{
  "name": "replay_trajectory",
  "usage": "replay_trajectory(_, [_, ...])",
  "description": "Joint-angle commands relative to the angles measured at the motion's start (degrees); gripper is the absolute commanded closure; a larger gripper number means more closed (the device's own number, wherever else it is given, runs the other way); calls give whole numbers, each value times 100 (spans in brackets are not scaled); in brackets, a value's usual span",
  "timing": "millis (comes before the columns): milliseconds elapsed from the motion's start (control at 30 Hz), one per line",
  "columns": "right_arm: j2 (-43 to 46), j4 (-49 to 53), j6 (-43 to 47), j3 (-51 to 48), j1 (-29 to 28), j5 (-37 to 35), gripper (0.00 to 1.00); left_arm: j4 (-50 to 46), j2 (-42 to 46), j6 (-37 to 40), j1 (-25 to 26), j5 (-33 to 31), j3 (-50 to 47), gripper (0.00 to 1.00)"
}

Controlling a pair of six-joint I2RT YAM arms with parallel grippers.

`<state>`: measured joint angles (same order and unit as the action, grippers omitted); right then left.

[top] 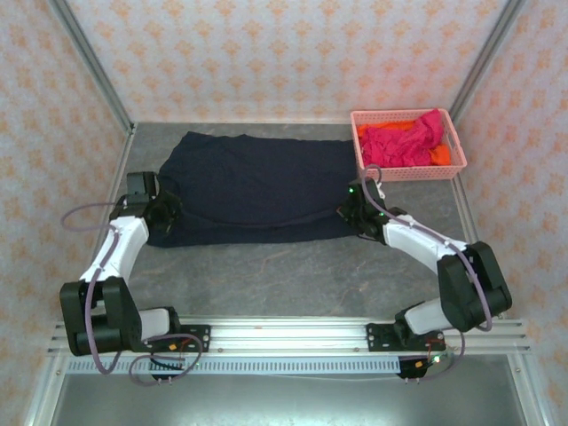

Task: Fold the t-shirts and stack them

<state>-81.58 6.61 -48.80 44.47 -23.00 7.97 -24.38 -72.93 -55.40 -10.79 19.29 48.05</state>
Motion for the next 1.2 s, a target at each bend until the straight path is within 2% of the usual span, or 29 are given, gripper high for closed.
replay_trajectory(0, [-158, -96, 104, 179, 120, -94, 100, 215, -230, 142, 80, -157, 351, 100])
replay_trajectory(500, [-885, -229, 312, 801, 390, 82, 100, 194, -1039, 374, 157, -513, 1165, 100])
replay_trajectory(933, [-1227, -291, 308, 1055, 470, -79, 100, 616, -1823, 88, 258, -337, 1602, 100])
replay_trajectory(1167, [-1407, -358, 309, 1112, 625, 3, 100, 653, -2086, 29, 374, -440, 1943, 100])
